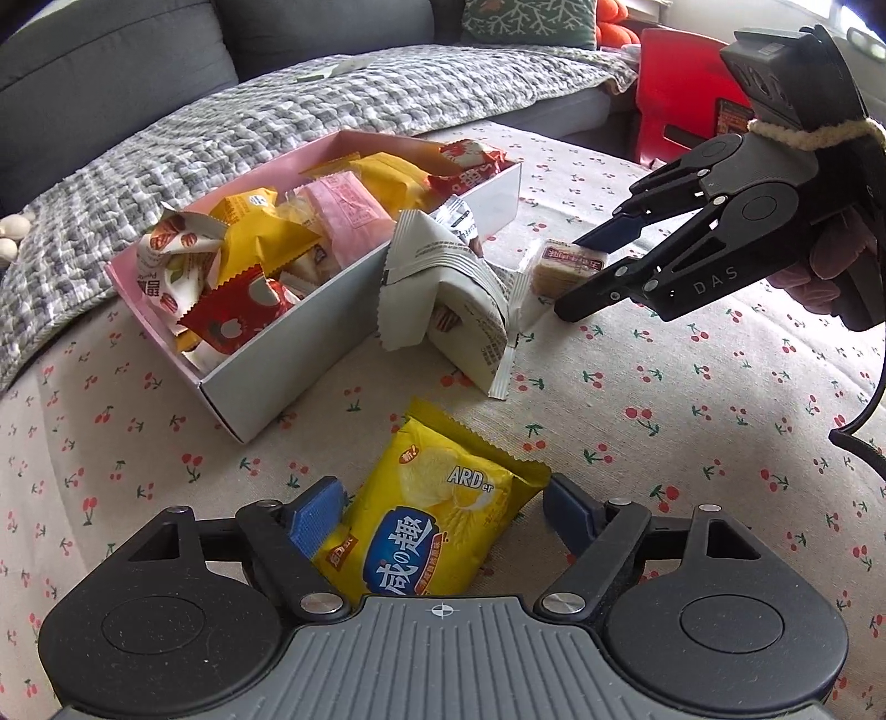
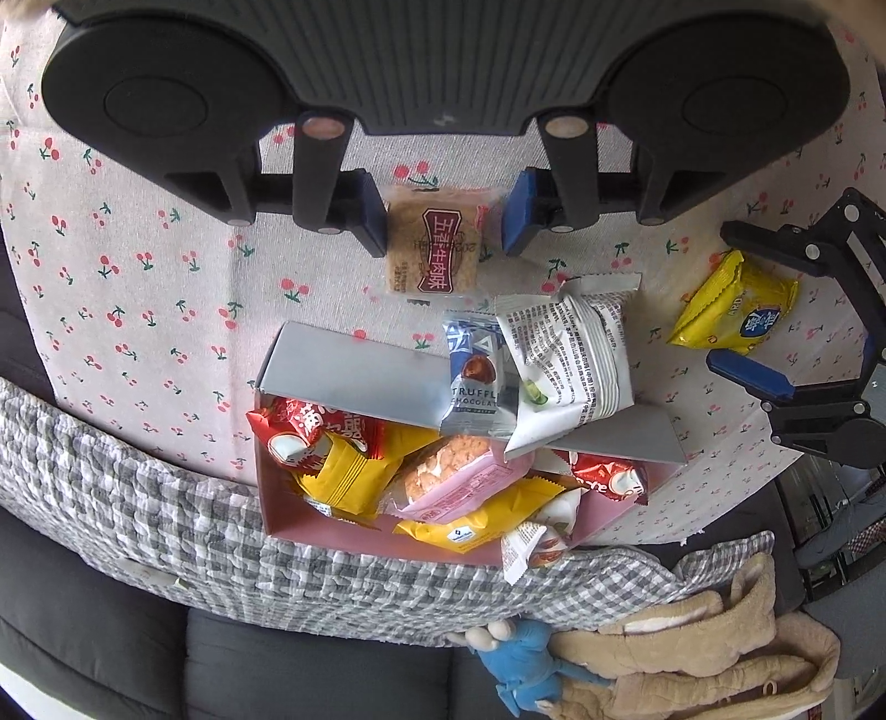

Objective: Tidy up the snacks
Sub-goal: 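Grasp the yellow ARD packet with the left tool while the right tool grasps the square cake packet, then carry both packets into the pink box and open both tools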

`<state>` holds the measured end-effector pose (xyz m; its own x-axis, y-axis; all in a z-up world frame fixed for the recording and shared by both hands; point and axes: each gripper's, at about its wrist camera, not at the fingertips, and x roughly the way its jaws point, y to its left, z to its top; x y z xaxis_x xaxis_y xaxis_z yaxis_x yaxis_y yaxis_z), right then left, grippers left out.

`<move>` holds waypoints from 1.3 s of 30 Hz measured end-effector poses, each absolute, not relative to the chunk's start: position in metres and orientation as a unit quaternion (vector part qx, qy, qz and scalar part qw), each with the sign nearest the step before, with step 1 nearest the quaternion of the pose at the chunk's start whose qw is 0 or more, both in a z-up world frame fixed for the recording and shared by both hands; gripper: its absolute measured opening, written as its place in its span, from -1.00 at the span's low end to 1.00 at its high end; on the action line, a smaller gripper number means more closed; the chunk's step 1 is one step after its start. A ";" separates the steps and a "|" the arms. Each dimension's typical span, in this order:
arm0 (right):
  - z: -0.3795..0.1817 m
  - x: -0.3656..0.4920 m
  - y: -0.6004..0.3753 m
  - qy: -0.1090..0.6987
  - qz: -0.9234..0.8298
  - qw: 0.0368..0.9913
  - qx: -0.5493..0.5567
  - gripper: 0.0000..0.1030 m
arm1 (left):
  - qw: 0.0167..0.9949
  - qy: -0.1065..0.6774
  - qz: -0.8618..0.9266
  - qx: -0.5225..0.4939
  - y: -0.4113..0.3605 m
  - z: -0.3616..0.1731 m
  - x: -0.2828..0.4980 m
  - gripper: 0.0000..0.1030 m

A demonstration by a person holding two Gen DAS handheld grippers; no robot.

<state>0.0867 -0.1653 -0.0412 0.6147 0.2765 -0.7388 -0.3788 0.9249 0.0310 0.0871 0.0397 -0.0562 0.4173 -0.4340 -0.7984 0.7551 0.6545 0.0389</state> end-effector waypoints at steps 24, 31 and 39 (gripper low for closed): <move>-0.033 0.083 -0.157 0.386 0.200 0.897 -0.080 -0.39 | 0.859 0.415 -0.260 0.151 0.045 -0.038 0.091 -0.26; -0.026 0.082 -0.158 0.378 0.200 0.901 -0.072 -0.39 | 0.865 0.410 -0.251 0.145 0.046 -0.032 0.090 -0.44; -0.027 0.081 -0.154 0.381 0.206 0.898 -0.078 -0.39 | 0.855 0.406 -0.273 0.173 0.045 -0.032 0.084 -0.35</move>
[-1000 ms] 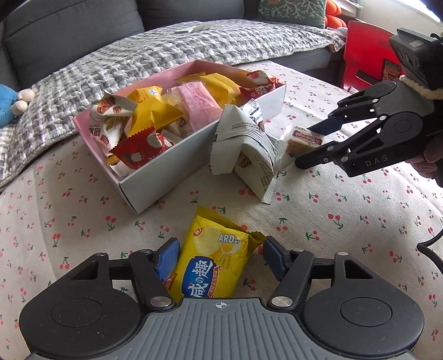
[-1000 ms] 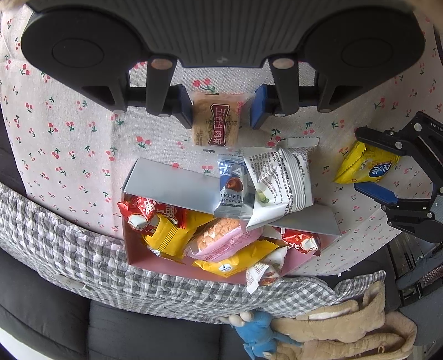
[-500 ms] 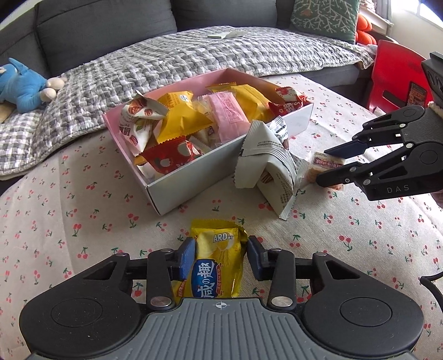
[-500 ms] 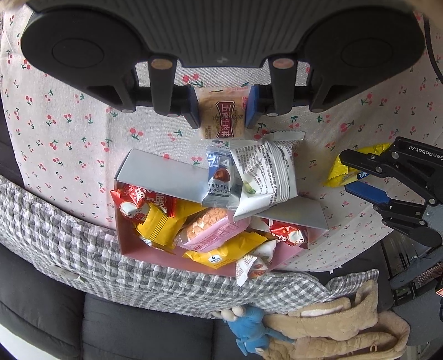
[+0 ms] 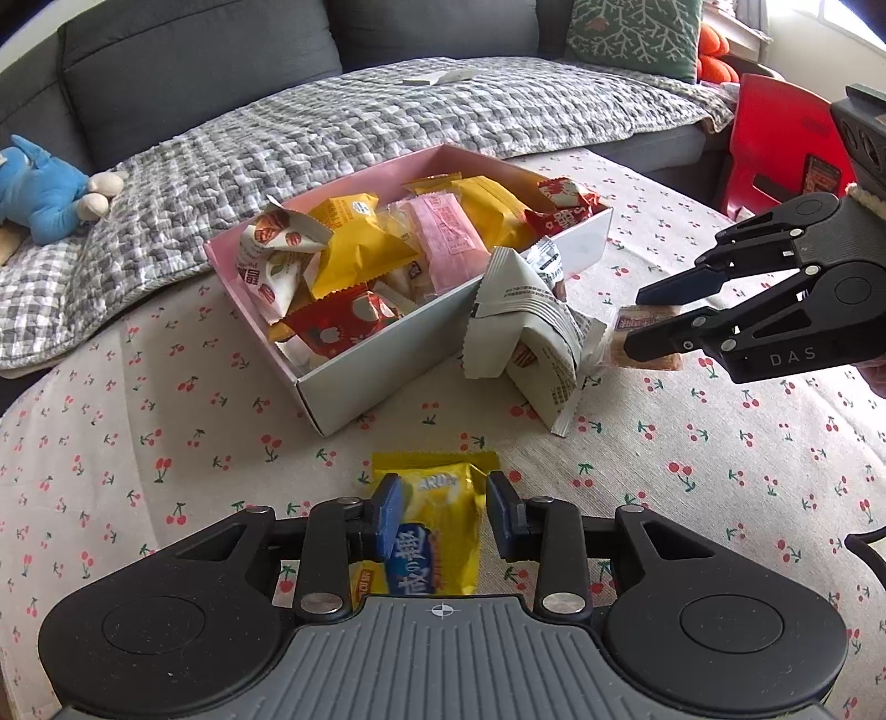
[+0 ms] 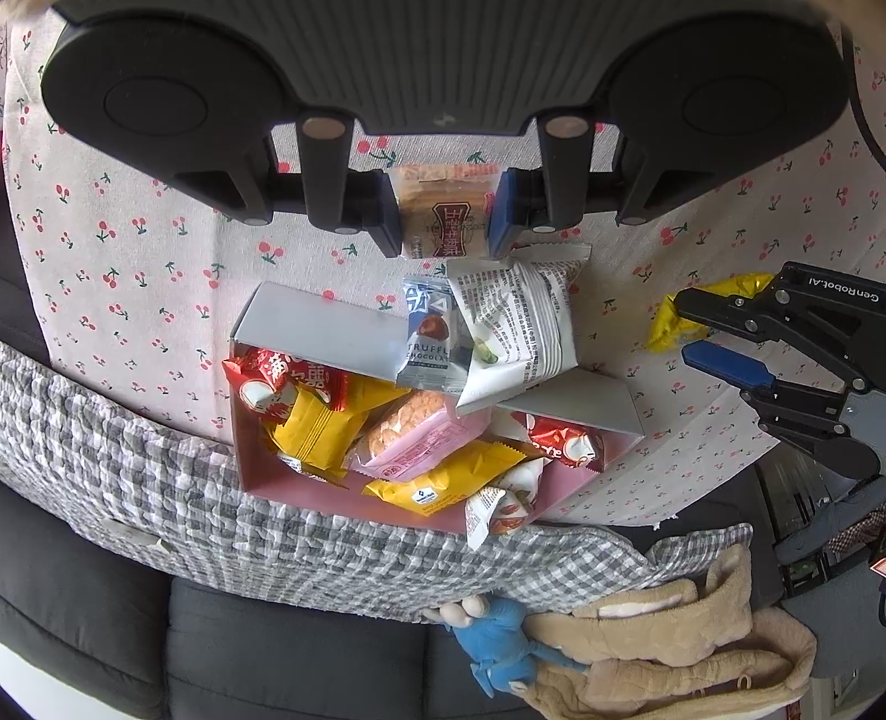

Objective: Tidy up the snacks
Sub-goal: 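Carry both packets into the pink box and open both tools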

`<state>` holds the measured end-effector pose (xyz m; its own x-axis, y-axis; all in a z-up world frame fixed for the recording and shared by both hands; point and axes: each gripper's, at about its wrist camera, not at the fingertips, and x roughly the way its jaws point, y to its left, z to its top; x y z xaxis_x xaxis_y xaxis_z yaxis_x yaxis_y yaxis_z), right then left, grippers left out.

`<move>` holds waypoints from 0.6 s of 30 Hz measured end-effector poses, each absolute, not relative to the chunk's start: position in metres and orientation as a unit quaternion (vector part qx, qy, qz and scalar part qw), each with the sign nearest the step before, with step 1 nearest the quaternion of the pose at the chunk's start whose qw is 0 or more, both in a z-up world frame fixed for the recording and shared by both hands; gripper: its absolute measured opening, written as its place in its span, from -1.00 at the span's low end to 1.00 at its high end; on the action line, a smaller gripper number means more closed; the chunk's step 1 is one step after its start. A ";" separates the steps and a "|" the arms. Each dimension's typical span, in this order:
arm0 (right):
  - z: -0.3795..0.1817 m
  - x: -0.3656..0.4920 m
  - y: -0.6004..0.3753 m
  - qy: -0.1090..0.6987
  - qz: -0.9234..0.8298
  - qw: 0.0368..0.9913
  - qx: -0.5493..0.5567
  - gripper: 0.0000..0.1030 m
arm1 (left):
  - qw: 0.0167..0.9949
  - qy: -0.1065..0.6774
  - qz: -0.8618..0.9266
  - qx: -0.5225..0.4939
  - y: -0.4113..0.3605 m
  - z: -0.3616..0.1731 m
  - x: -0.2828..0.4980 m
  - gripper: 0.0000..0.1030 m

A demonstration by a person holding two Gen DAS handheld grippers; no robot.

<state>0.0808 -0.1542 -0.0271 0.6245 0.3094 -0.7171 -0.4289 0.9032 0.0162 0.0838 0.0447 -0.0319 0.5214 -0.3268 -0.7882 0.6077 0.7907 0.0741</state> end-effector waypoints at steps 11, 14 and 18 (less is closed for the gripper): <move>-0.028 0.080 -0.151 0.384 0.212 0.894 -0.087 -0.39 | 0.833 0.439 -0.265 0.209 0.044 -0.048 0.084 0.28; -0.028 0.079 -0.150 0.384 0.213 0.894 -0.089 -0.39 | 0.829 0.449 -0.262 0.204 0.045 -0.051 0.085 0.07; -0.027 0.080 -0.150 0.383 0.213 0.894 -0.088 -0.39 | 0.832 0.454 -0.258 0.188 0.045 -0.048 0.087 -0.10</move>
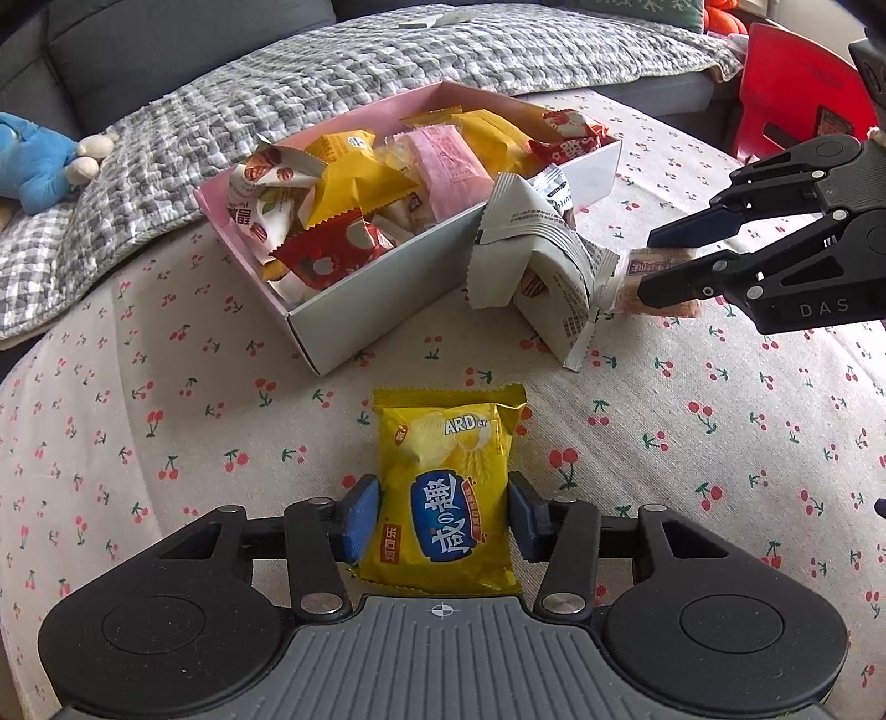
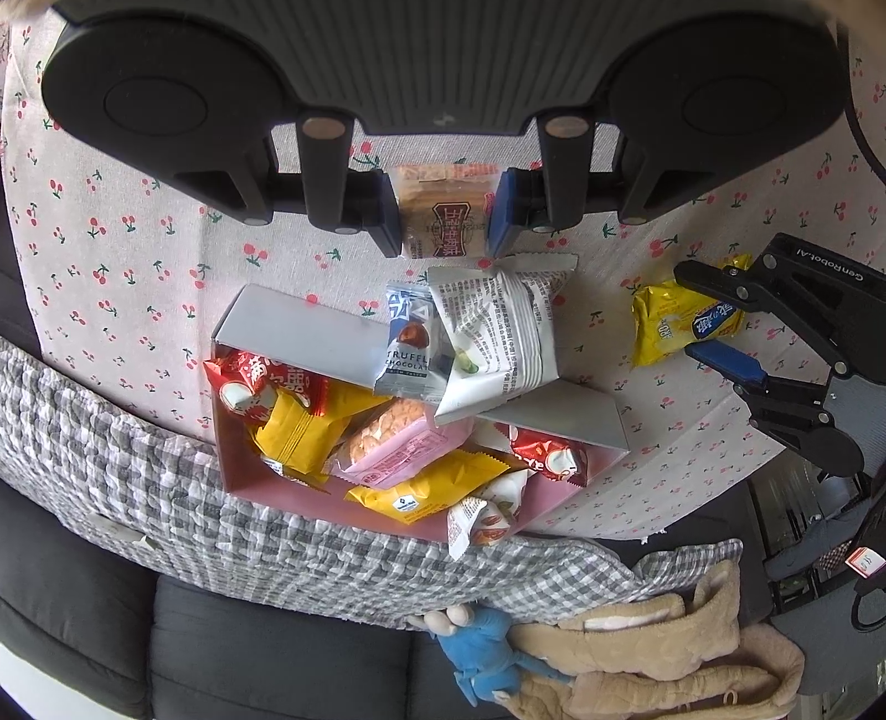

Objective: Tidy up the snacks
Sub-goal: 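Carry both packets into the pink box and open both tools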

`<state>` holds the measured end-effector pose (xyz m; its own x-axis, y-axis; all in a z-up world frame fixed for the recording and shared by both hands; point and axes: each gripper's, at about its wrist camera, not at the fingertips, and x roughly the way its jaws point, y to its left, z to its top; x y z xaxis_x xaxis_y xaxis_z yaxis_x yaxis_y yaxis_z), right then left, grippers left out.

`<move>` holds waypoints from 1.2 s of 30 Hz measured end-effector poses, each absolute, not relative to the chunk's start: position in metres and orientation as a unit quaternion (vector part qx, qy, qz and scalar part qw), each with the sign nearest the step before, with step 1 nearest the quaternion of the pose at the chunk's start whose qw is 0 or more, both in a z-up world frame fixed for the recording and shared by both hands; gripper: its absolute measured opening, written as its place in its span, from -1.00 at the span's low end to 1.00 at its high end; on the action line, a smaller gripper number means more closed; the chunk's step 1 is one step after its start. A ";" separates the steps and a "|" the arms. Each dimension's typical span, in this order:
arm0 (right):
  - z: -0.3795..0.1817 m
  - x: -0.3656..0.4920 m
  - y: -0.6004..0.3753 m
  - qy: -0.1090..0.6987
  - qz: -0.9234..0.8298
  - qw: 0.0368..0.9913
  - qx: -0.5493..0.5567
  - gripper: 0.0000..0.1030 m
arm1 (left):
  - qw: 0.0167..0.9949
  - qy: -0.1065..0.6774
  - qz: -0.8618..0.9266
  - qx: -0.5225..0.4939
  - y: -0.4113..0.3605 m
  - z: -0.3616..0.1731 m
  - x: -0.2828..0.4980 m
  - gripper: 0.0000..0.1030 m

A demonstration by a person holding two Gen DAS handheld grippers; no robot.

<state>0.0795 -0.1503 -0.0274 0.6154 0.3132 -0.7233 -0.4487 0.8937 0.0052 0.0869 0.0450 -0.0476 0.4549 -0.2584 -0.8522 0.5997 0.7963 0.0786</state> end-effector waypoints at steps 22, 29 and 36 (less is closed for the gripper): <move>-0.036 0.081 -0.145 0.418 0.217 0.876 -0.108 -0.12 | 0.842 0.437 -0.264 0.173 0.039 -0.030 0.081 -0.13; -0.036 0.080 -0.144 0.417 0.215 0.875 -0.122 -0.39 | 0.844 0.434 -0.264 0.172 0.039 -0.028 0.081 -0.13; -0.019 0.077 -0.151 0.396 0.213 0.887 -0.106 -0.39 | 0.851 0.421 -0.270 0.159 0.038 -0.014 0.081 -0.13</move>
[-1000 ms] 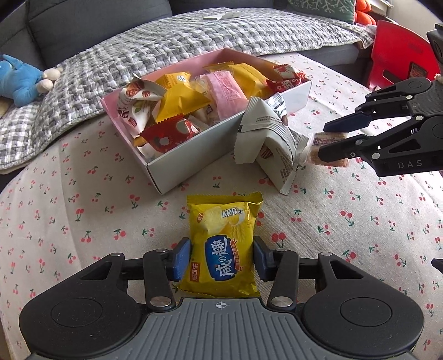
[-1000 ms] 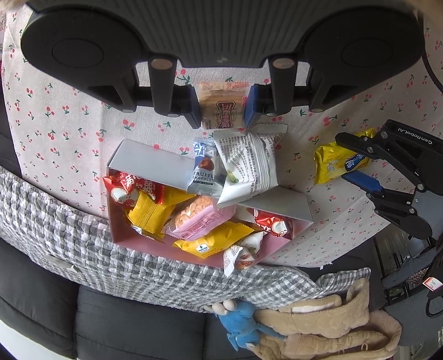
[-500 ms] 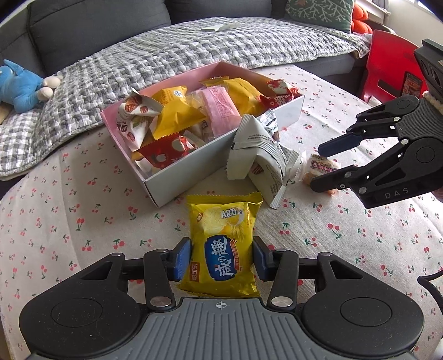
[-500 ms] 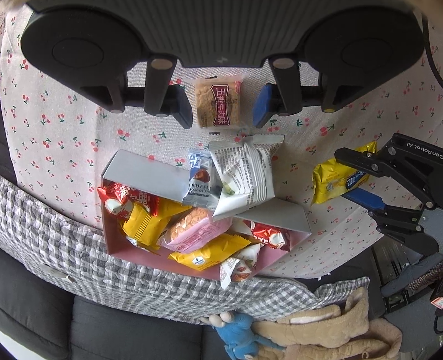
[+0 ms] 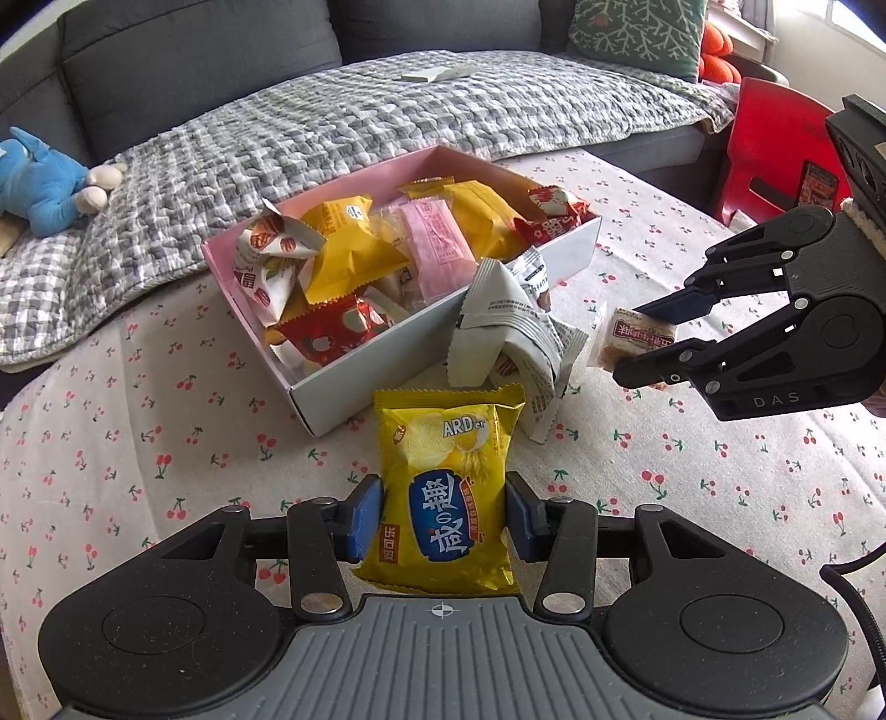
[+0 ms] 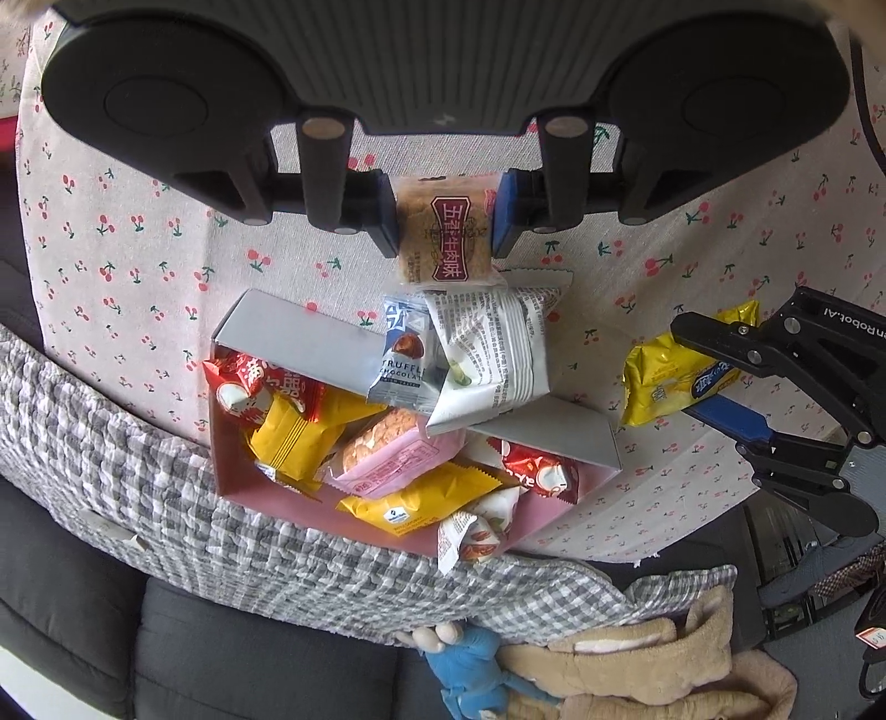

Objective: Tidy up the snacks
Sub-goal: 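Carry both packets into the pink box and open both tools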

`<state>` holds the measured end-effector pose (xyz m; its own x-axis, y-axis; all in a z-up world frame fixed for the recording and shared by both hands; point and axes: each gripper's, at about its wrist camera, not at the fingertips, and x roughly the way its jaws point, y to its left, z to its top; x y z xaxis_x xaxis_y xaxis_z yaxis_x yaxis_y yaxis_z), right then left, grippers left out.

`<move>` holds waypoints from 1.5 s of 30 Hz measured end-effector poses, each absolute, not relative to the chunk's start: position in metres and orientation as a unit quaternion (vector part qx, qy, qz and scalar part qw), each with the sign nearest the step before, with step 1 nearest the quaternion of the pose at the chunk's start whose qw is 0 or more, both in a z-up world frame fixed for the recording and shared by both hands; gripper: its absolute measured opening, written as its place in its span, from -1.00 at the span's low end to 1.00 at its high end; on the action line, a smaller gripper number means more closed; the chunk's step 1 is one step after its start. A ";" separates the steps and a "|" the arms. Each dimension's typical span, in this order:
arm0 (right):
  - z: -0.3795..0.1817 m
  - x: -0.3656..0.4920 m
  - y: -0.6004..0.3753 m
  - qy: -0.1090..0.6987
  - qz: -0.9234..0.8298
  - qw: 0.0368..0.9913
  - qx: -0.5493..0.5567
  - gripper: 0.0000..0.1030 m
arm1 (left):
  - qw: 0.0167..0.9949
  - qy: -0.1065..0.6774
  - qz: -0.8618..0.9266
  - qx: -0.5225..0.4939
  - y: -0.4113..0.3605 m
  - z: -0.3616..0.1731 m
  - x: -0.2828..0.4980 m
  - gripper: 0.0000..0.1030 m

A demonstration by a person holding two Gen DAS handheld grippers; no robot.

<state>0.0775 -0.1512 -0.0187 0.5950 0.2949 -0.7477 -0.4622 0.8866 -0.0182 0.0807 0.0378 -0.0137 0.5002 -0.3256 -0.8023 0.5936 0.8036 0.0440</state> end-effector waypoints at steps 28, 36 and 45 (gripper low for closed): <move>0.008 0.167 -0.163 0.339 0.134 0.931 0.010 -0.38 | 0.905 0.356 -0.179 0.149 0.001 0.027 0.189 -0.12; 0.002 0.174 -0.166 0.331 0.121 0.936 0.023 -0.39 | 0.909 0.364 -0.164 0.120 0.003 0.006 0.216 -0.12; 0.009 0.171 -0.173 0.318 0.113 0.940 0.039 -0.06 | 0.916 0.347 -0.167 0.112 0.002 0.001 0.213 0.35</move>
<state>0.1712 -0.1734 0.0085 0.7721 0.2374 -0.5895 -0.1874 0.9714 0.1457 0.2129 0.0022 0.0007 0.7040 -0.2275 -0.6728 0.3833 0.9192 0.0903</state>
